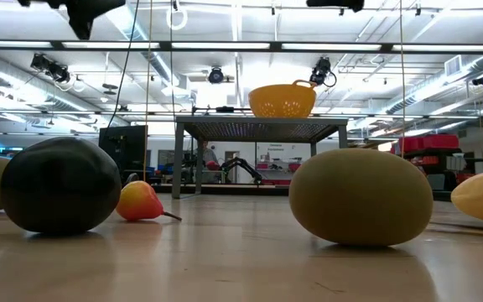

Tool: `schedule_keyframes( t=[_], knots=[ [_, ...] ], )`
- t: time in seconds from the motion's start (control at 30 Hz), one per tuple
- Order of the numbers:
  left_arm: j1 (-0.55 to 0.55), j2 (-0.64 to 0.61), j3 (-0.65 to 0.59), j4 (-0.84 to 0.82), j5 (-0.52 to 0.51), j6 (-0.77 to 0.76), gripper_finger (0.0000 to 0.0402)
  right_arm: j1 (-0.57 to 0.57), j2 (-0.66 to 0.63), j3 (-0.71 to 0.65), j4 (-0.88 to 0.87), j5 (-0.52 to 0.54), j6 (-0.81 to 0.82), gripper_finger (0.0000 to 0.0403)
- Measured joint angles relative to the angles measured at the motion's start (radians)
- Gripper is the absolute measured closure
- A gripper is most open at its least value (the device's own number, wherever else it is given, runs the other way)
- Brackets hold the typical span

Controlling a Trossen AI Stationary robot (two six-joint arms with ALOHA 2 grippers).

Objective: Pick & Place Fruit
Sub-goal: Put the kiwi into the yellow strainer bowl on the shelf

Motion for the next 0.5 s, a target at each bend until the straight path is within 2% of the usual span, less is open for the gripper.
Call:
schedule_keyframes(
  t=[0.27, 0.5],
  knots=[
    [0.000, 0.107, 0.126, -0.036, -0.013, 0.067, 0.0163, 0.000, -0.065, 0.000, -0.053, 0.081, -0.014, 0.0071],
    [0.000, 0.193, 0.190, -0.036, -0.006, 0.070, 0.0108, 0.000, -0.067, 0.000, -0.079, 0.083, -0.020, 0.0071]
  ],
)
